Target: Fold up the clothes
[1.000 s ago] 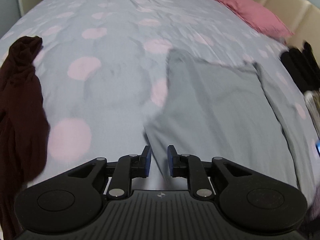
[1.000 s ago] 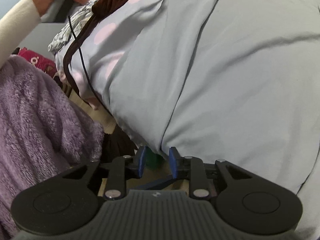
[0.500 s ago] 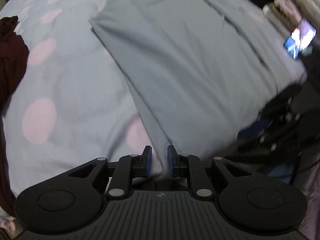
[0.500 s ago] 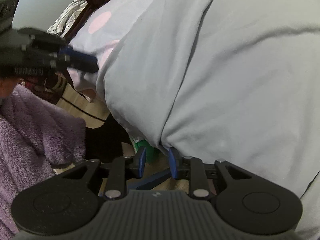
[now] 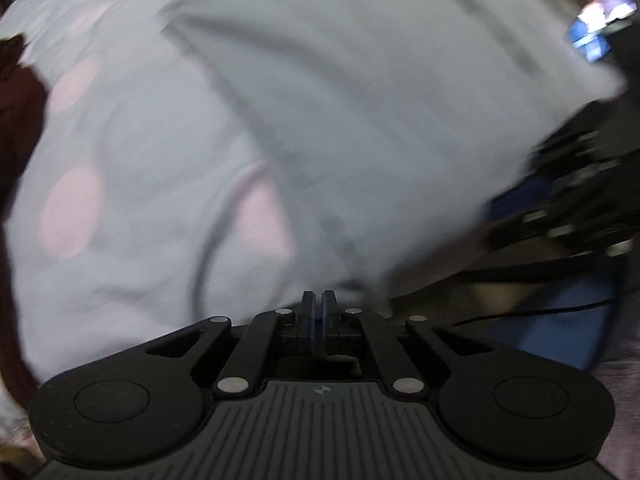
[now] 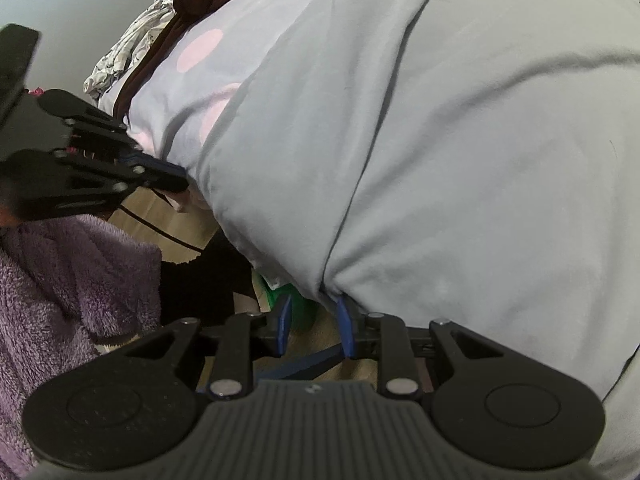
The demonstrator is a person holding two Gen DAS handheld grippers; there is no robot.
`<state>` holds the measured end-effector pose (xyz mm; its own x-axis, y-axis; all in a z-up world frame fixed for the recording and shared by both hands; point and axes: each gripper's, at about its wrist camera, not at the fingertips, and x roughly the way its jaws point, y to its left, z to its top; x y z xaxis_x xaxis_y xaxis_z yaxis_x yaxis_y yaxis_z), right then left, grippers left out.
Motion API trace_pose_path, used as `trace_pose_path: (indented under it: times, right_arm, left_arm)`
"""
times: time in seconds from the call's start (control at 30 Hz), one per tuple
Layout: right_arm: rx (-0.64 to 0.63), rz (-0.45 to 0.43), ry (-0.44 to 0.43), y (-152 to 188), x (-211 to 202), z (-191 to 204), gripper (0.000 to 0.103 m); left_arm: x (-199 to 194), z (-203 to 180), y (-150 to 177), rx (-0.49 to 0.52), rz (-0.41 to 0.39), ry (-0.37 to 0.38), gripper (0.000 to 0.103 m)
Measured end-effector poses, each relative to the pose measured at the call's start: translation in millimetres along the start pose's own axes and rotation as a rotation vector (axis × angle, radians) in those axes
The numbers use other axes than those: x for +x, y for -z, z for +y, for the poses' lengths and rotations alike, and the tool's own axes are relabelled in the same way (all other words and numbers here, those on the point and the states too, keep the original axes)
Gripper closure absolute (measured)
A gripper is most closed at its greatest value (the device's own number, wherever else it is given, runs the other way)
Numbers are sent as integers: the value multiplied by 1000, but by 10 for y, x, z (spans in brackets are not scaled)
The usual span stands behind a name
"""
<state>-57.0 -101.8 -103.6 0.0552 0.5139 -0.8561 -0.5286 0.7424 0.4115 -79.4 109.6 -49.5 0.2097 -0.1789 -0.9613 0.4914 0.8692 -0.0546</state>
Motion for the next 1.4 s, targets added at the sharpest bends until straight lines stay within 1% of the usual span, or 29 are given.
trace_pose_path:
  times: [0.03, 0.07, 0.13, 0.17, 0.2, 0.3, 0.33, 0.37, 0.43, 0.5, 0.57, 0.63, 0.73, 0.8, 0.93, 1.03, 1.13, 1.17, 1.23, 1.27, 1.33, 1.4]
  right_arm:
    - [-5, -2, 0, 0, 3, 4, 74]
    - [-15, -2, 1, 4, 7, 5, 74]
    - [-28, -3, 2, 2, 28, 15, 74]
    - [-34, -4, 1, 0, 37, 23, 74]
    - [-40, -6, 0, -2, 46, 32, 74]
    - [-46, -8, -6, -13, 74, 40, 74]
    - [-47, -8, -8, -17, 84, 40, 77]
    - [-43, -7, -10, -20, 103, 36, 80]
    - [-45, -1, -20, -35, 110, 50, 101]
    - [-47, 5, -30, -50, 117, 65, 101]
    - [-34, -2, -73, -61, 51, 81, 101]
    - [-21, -10, -137, -61, -40, 100, 101]
    - [-7, -11, -196, -58, -95, 133, 102]
    - [-3, -2, -216, -62, -82, 156, 102]
    - [-10, 28, -254, -64, -8, 226, 102]
    - [-32, 37, -228, -75, 44, 268, 102]
    - [-25, 49, -196, -102, 139, 256, 102]
    - [-23, 53, -183, -110, 171, 249, 102]
    - [-18, 60, -157, -126, 236, 235, 97]
    - [-16, 64, -144, -134, 268, 228, 97]
    - [-21, 52, -122, -140, 226, 214, 96]
    - [-34, 32, -97, -159, 159, 210, 94]
  left_arm:
    - [-36, -53, 0, 18, -23, 22, 103]
    - [-30, -111, -9, 44, -29, 23, 102]
    - [39, -190, -39, 83, -40, -1, 100]
    - [105, -209, -42, 91, -28, 1, 99]
    - [171, -229, -45, 98, -16, 2, 94]
    - [296, -282, -12, 120, 4, 3, 93]
    - [321, -289, -5, 126, 7, 5, 93]
    - [331, -275, -1, 119, 11, 15, 93]
    - [283, -239, 16, 99, 14, 28, 103]
    - [181, -195, 38, 75, 15, 34, 103]
    - [80, -151, 61, 51, 16, 41, 103]
    - [-22, -107, 84, 27, 17, 48, 103]
    - [-174, -41, 118, -10, 18, 58, 103]
    - [-271, 1, 141, -33, 20, 63, 103]
    - [-258, 0, 138, -36, 54, 56, 103]
    - [-154, -52, 122, -39, 83, 47, 103]
    - [-49, -16, 109, -76, 100, 27, 103]
    - [-54, 10, 103, -91, 97, 27, 103]
    - [-65, 61, 91, -122, 90, 29, 103]
    - [-100, 86, 73, -132, 75, 32, 103]
    - [-168, 136, 35, -153, 44, 37, 103]
    - [-219, 202, -67, -165, 14, 26, 103]
